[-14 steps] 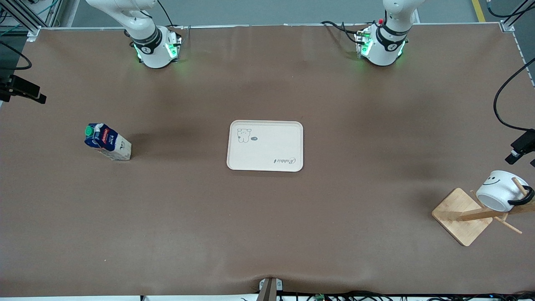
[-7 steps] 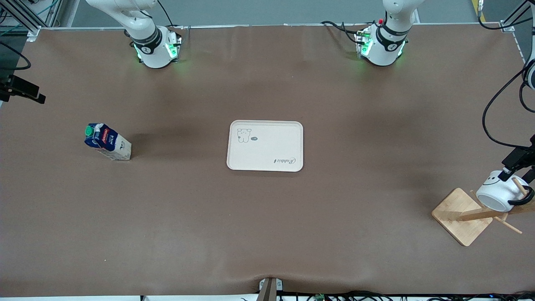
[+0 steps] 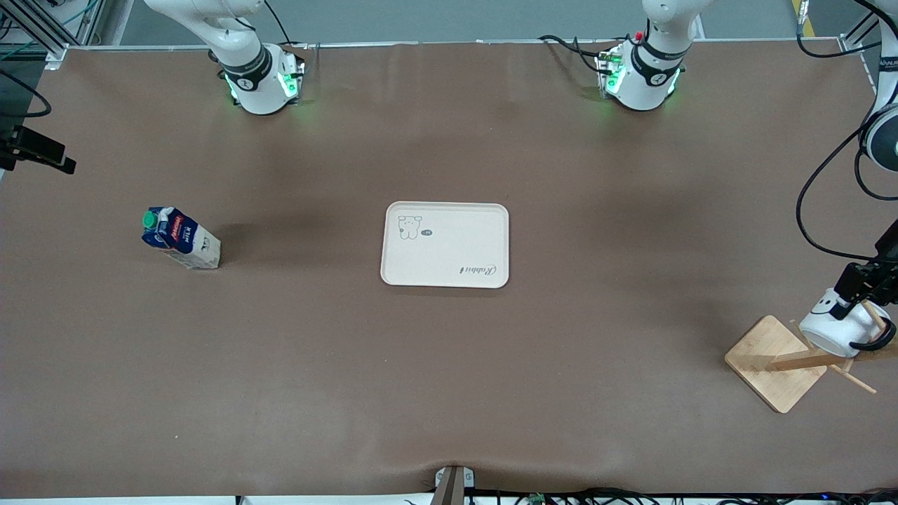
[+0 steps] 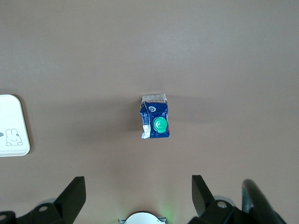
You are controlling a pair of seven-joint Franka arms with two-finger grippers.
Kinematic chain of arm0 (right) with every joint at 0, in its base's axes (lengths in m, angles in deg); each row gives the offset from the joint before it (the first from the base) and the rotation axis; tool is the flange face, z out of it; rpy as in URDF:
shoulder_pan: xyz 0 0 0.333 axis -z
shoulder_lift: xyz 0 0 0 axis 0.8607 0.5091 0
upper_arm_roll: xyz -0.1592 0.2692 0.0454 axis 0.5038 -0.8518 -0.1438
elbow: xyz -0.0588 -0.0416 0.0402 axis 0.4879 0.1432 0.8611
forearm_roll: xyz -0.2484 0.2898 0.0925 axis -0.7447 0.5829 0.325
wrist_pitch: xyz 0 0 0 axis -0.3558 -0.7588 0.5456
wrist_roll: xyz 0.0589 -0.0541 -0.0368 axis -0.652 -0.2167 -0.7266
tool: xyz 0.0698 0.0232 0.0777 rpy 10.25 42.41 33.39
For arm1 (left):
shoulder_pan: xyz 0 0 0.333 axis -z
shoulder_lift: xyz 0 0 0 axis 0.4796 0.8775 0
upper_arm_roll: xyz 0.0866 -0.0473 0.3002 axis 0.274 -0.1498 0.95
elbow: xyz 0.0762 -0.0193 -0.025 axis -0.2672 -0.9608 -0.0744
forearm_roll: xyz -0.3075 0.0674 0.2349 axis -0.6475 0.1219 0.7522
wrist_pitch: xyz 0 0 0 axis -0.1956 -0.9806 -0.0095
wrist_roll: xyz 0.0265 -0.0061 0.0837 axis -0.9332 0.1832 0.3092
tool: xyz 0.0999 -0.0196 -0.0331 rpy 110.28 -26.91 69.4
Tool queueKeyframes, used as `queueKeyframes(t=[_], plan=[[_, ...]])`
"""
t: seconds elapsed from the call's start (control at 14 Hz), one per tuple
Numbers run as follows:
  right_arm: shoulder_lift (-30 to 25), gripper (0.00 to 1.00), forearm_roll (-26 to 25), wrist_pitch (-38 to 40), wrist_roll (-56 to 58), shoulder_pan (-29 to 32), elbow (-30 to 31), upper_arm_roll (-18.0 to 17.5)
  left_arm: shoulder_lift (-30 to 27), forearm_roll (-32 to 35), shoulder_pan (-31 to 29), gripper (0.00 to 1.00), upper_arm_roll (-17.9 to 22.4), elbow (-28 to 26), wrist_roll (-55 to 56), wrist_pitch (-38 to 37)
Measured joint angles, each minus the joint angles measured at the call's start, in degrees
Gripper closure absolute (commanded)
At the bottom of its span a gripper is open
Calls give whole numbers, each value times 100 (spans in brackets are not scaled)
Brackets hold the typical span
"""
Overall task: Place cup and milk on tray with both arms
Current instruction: 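Grasp the white mug rim with the left gripper and lift it off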
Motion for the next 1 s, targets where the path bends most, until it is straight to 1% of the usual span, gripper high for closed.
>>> queueKeyframes(t=[0.07, 0.14, 0.29, 0.57, 0.79, 1.0], plan=[[0, 0, 0, 0, 0, 0, -1, 0, -1, 0, 9, 89, -62, 26, 3, 4], [0, 0, 0, 0, 0, 0, -2, 0, -6, 0, 25, 100, -112, 44, 20, 10], [0, 0, 0, -10, 0, 0, -7, 0, -8, 0, 42, 100, -152, 35, 26, 11], [0, 0, 0, -12, 0, 0, -29, -1, -70, -1, 11, 100, -159, -18, 66, -225], [0, 0, 0, -34, -1, 3, -31, 2, -204, 0, -9, 100, -157, -21, 206, -678], [16, 0, 0, -66, -1, 7, -31, 6, -442, 0, -33, 100, -162, -40, 599, -1316]])
